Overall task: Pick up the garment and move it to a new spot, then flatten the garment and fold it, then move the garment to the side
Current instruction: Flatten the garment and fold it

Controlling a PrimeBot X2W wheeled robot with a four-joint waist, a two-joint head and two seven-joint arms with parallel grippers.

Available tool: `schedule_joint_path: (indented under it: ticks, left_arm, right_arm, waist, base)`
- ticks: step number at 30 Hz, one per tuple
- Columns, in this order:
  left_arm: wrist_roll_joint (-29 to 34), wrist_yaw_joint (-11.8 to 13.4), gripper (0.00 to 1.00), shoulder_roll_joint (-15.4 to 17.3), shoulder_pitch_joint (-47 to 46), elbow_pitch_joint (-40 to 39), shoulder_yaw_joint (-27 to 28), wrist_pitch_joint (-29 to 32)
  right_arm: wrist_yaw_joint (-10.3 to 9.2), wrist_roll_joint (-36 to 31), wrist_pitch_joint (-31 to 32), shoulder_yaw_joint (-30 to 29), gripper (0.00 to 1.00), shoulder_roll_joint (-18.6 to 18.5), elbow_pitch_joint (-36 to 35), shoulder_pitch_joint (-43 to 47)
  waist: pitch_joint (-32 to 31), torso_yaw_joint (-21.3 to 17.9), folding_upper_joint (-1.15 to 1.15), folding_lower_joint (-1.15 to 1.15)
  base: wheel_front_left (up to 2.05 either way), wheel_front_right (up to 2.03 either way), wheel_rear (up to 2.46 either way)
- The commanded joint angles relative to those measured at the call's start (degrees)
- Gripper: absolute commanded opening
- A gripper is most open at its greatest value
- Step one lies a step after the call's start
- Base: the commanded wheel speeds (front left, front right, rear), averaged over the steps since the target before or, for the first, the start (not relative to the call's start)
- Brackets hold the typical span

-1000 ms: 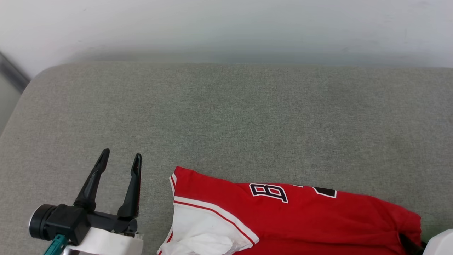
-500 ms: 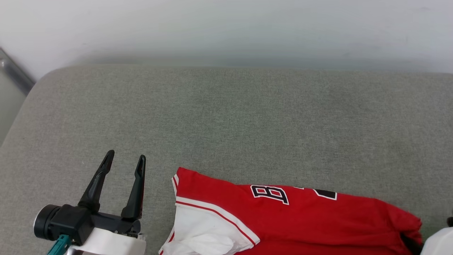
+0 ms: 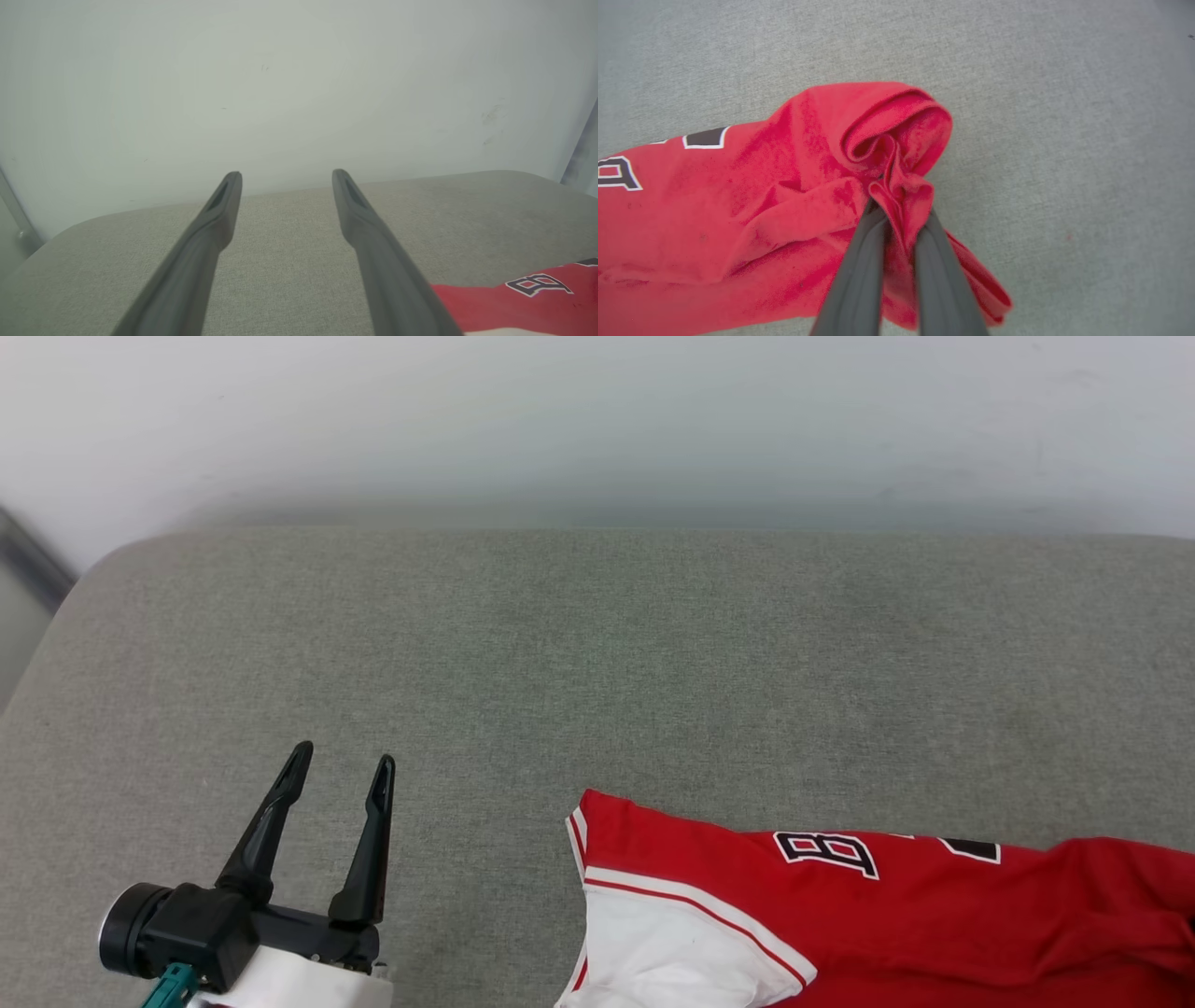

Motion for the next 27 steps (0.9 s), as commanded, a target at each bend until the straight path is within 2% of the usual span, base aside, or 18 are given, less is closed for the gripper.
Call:
schedule_joint_path:
  ticks: [1,7,14,21,27]
  left_arm:
    - [0.0,-0.1,1.0,0.3,0.6,-0.1,0.1,-0.1]
    - [0.0,-0.1,1.0,0.4,0.9,0.1,-0.9,-0.1]
    - [-0.4,-0.1,1.0,0.2,0.9,0.3,-1.5,-0.1]
    - [-0.5,-0.1,1.0,0.0,-0.3,0.2,-1.6,-0.1]
    - [-0.8,-0.1,1.0,0.1,-0.6,0.1,-1.2,-0.1]
  right_arm:
    - [-0.03,0.7,0.6,1.1,0.0,0.6,-1.9,-0.1]
    - [-0.03,1.8,4.8,7.3,0.0,3.4,-10.6,1.6]
    - [-0.03,3.1,9.7,18.2,0.0,7.2,-18.9,2.2]
    - [-0.03,2.5,12.4,25.4,0.0,14.4,-18.8,-0.5]
    - [-0.03,3.3,12.2,30.0,0.0,17.1,-16.3,-3.1]
  waist:
    - [-0.2,-0.3,0.0,0.0]
    - [-1.4,-0.5,0.0,0.0]
    - [-2.0,0.4,0.0,0.0]
    - [-1.8,2.3,0.0,0.0]
    - [-1.5,4.0,0.0,0.0]
  base:
    - [0.0,0.0,0.0]
    - [0.0,0.0,0.0]
    - [0.0,0.0,0.0]
    - [0.0,0.0,0.0]
    - [0.0,0.0,0.0]
